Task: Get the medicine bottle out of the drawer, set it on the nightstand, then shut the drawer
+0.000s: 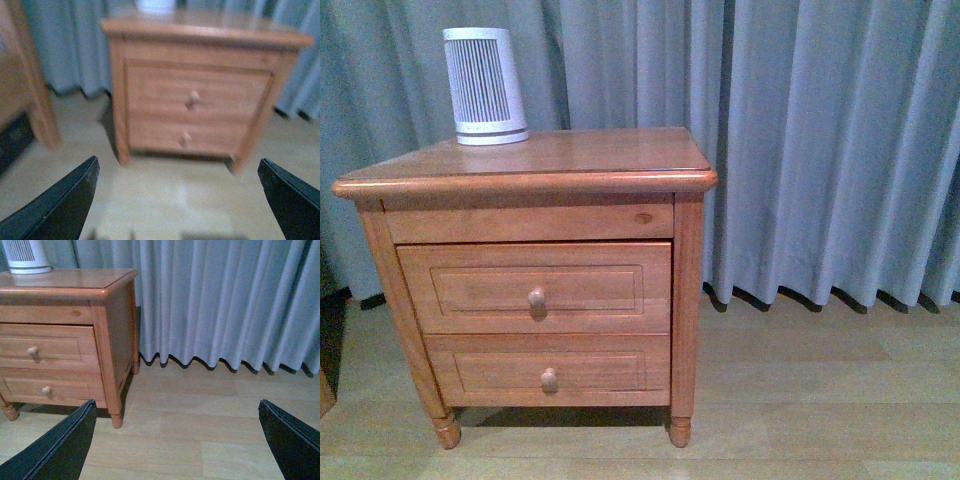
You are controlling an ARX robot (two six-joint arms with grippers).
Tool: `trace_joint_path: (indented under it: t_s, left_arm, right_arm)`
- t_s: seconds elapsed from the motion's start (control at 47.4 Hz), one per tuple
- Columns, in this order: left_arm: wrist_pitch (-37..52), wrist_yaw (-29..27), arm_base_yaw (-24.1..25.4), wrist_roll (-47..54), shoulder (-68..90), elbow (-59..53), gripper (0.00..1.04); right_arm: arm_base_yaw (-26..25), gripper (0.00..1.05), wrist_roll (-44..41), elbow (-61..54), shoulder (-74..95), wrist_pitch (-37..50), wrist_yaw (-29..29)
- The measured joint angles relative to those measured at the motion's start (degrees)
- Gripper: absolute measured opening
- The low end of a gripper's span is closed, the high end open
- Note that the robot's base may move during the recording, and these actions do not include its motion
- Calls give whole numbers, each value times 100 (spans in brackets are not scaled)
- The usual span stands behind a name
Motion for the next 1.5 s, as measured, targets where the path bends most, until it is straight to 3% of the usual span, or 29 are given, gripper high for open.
trace_joint_path:
  t_s: [0.084,0.232,0.485,0.611,0.864,1.159,1.497]
  left_arm:
    - [-1357,673,118,-603,922,590,98]
    - [-1484,785,13,-949,1661,1086,98]
    - [-201,688,-472,-909,3401,2433,98]
    - [999,581,-728,-726,4699,2931,98]
    - [2761,238,-734,-518,7335,3895,98]
    - [3482,-87,-881,-271,9886,5136,98]
    - [3504,-282,-1163,-144,11739,6653,98]
  right_arm:
    - [0,98,0,0,0,0,-15]
    - [0,98,2,0,0,0,-2]
    - [0,98,2,0,0,0,-2]
    - [0,98,2,0,0,0,-2]
    - [0,98,2,0,0,0,-2]
    - [0,98,2,0,0,0,-2]
    - [0,98,2,0,0,0,-2]
